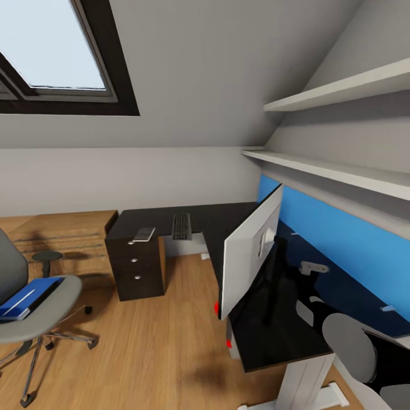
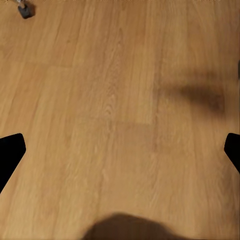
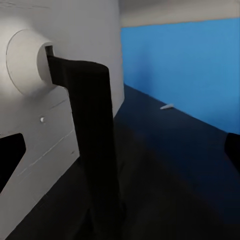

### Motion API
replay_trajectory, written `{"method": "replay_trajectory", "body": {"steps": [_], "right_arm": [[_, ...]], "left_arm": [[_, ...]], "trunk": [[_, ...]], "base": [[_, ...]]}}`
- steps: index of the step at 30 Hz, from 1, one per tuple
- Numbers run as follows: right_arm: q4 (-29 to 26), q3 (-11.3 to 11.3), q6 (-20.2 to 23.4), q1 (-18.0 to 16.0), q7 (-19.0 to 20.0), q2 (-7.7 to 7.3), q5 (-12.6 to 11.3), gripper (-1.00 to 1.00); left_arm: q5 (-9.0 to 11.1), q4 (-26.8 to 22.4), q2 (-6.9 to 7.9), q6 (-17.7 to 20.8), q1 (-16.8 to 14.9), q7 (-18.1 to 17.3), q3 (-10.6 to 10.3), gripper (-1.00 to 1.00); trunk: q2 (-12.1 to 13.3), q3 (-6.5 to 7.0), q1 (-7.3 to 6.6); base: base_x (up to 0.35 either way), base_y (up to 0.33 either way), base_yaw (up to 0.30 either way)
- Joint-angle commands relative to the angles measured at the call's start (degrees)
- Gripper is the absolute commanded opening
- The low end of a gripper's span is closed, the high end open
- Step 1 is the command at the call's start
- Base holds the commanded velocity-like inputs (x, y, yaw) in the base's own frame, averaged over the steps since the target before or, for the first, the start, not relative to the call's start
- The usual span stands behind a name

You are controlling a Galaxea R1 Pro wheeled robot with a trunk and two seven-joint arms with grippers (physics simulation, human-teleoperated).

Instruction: In the bedroom, organize the workspace by keeping the computer under the desk, ensuring the monitor is on the desk, placing the keyboard on the desk next to the monitor, placing the mouse on the desk next to the keyboard, moving the folder from the swivel chair onto the desk next to the mouse, stacking the notebook on top of the folder with the pen on top of the notebook, and positioning the swivel chair next to the desk.

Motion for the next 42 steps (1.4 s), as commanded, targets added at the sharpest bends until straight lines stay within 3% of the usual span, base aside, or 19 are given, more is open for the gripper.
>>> {"method": "replay_trajectory", "body": {"steps": [1,30,42], "right_arm": [[0.09,-0.4,-0.17,-0.05,-0.19,0.01,0.79,1.0],[0.14,-0.41,-0.09,0.23,-0.19,0.32,1.48,1.0],[0.15,-0.41,-0.09,0.23,-0.19,0.27,1.48,1.0]], "left_arm": [[0.4,-0.07,-0.04,-0.09,0.01,-0.03,0.02,1.0],[0.48,-0.05,-0.17,0.25,0.01,-0.2,-0.85,1.0],[0.5,-0.09,-0.12,0.04,0.0,-0.24,-0.85,1.0]], "trunk": [[-0.05,-0.06,0.03],[-0.05,-0.06,0.03],[-4.86,-2.22,2.66]], "base": [[0.198,-0.005,0.0],[0.032,0.0,0.0],[0.0,0.0,0.0]]}}
